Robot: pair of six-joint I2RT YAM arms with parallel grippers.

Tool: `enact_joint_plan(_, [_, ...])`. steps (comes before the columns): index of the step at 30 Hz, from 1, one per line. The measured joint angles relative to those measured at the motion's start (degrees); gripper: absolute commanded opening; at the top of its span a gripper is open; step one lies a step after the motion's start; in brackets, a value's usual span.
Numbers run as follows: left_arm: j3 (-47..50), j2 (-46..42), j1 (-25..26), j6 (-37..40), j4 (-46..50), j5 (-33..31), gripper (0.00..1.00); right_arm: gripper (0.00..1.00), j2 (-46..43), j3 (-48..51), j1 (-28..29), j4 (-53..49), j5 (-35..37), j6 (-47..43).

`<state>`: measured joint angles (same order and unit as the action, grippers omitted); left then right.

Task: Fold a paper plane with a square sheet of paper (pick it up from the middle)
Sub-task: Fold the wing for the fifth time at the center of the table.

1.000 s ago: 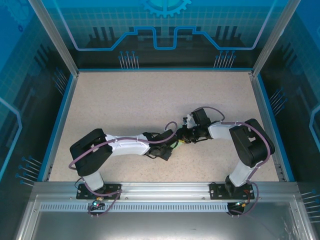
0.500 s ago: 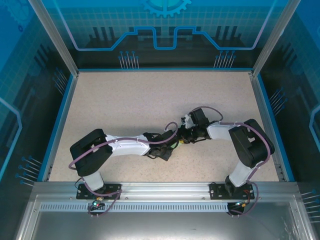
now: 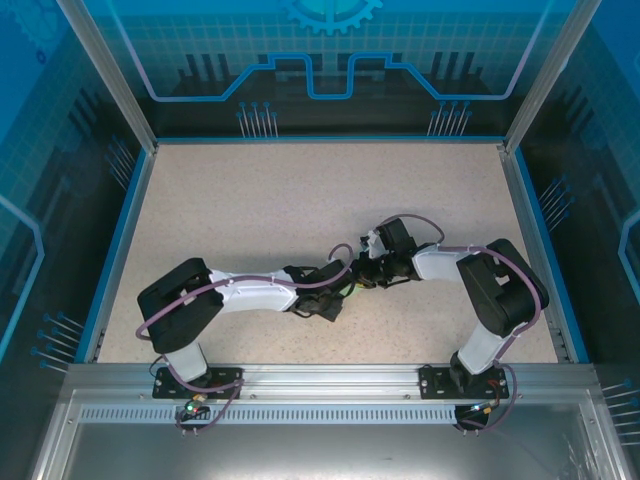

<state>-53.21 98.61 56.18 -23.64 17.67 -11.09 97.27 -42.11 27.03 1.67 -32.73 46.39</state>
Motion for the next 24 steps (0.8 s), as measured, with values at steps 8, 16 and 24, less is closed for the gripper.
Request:
enact_joint_plan(8, [0.6,-3.1,-0.2,0.0,1.3,0.0,0.32,0.09,0.5,0.0,0.7,0.0,0.8,0.1])
enact_joint_plan(16, [0.8,-4.8,-0.2,0.2,1.8,-0.1,0.21,0.09,0.8,0.0,0.8,0.0,0.9,0.1])
enact_joint_plan(24, [0.9,-3.4,-0.2,1.3,2.2,-0.7,0.15,0.11,0.8,-0.3,0.9,-0.1,0.9,0.1])
